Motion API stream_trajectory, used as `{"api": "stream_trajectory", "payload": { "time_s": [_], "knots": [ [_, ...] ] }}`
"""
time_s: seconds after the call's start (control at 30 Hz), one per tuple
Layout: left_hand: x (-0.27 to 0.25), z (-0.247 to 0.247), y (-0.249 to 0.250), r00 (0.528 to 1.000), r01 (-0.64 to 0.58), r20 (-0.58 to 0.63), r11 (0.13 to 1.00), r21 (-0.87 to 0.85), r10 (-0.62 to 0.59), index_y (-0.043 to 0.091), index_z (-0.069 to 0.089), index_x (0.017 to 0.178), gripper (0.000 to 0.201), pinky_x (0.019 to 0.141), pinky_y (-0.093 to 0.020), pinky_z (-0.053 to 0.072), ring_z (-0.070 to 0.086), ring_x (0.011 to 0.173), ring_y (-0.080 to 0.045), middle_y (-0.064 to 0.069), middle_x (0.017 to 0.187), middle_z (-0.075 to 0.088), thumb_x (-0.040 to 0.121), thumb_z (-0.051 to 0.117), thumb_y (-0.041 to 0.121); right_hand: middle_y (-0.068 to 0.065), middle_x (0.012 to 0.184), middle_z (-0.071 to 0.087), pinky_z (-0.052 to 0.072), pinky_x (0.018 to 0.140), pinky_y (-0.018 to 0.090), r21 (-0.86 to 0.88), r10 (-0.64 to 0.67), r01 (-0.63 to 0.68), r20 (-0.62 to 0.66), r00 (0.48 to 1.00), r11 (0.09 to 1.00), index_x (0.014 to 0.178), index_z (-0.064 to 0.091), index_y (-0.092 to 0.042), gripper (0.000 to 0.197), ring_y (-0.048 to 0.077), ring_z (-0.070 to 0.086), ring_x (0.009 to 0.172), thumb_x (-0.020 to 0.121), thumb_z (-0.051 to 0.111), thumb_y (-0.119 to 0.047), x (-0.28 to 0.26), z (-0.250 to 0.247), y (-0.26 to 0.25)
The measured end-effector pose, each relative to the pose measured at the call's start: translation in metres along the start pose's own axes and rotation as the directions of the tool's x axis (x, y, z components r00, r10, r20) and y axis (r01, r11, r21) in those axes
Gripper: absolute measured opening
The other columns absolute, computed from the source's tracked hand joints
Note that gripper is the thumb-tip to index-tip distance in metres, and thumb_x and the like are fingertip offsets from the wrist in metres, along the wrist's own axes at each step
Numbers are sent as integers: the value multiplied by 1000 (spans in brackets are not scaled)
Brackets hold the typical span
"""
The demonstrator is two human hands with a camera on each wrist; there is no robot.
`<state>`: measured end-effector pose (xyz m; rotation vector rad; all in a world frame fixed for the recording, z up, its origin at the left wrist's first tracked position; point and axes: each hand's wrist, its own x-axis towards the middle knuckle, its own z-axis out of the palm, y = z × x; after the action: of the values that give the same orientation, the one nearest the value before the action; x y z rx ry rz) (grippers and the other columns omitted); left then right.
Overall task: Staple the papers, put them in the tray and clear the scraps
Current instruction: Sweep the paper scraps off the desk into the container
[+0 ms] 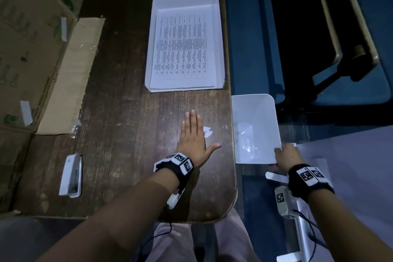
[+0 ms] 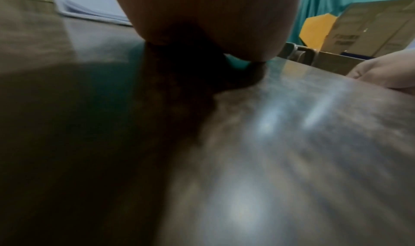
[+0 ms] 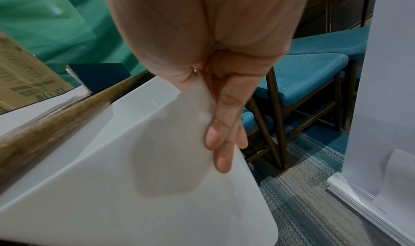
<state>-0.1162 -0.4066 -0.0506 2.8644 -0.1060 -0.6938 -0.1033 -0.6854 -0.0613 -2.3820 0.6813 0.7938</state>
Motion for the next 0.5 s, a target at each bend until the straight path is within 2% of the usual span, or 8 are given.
{"api": "stream_trajectory", "payload": {
  "time_s": [0.07,0.13,0.17,0.27,0.33,0.43,0.5],
  "knots": [
    [7,-1,15,999,-37,5,999,19,37,-3,-15,147,108,116,-45,-15,-27,143,-37,-23,155,-26,81,13,78,31,101,66,39,71,29,-21,-17,17,-8,1000,1000,99,61,13,29,38,63,88,92,43,-8,3,0,2],
    [14,-1,30,998,-65,13,998,23,65,-3,-15,147,107,116,-45,-14,-26,143,-37,-23,155,-25,82,12,77,25,95,64,37,67,26,-20,-18,18,2,1000,1000,100,60,12,28,31,58,70,93,42,-9,3,0,2],
    [17,-1,38,997,-77,15,997,27,77,-3,-16,147,106,116,-45,-14,-26,143,-37,-22,156,-25,82,11,77,24,94,63,37,67,26,-22,-13,13,10,1000,1000,101,60,11,28,30,55,69,94,42,-9,2,-1,2],
    [25,-3,61,994,-105,24,993,47,104,0,-21,143,102,117,-47,-13,-27,143,-37,-21,154,-28,84,14,75,28,101,65,40,70,29,-27,-32,32,7,999,999,97,61,10,27,37,58,84,93,42,-10,3,0,4],
    [31,-3,75,990,-135,40,989,55,133,-2,-17,145,102,115,-46,-16,-26,143,-38,-21,154,-28,86,21,73,29,102,65,42,71,31,-30,-49,49,1,999,998,90,62,6,25,36,57,82,92,43,-10,4,1,5],
    [39,-3,94,983,-172,80,979,107,164,-3,-7,148,101,114,-47,-17,-25,143,-40,-22,158,-19,88,23,71,23,94,63,41,71,29,-19,-60,60,6,998,998,95,63,5,26,31,51,76,92,42,-9,6,5,7],
    [44,-1,103,981,-181,94,977,116,170,-3,-4,149,98,115,-48,-16,-22,145,-39,-21,160,-14,89,22,70,18,90,62,50,77,34,0,-63,63,9,998,998,93,64,0,24,36,59,82,90,42,-11,6,6,7]
  ]
}}
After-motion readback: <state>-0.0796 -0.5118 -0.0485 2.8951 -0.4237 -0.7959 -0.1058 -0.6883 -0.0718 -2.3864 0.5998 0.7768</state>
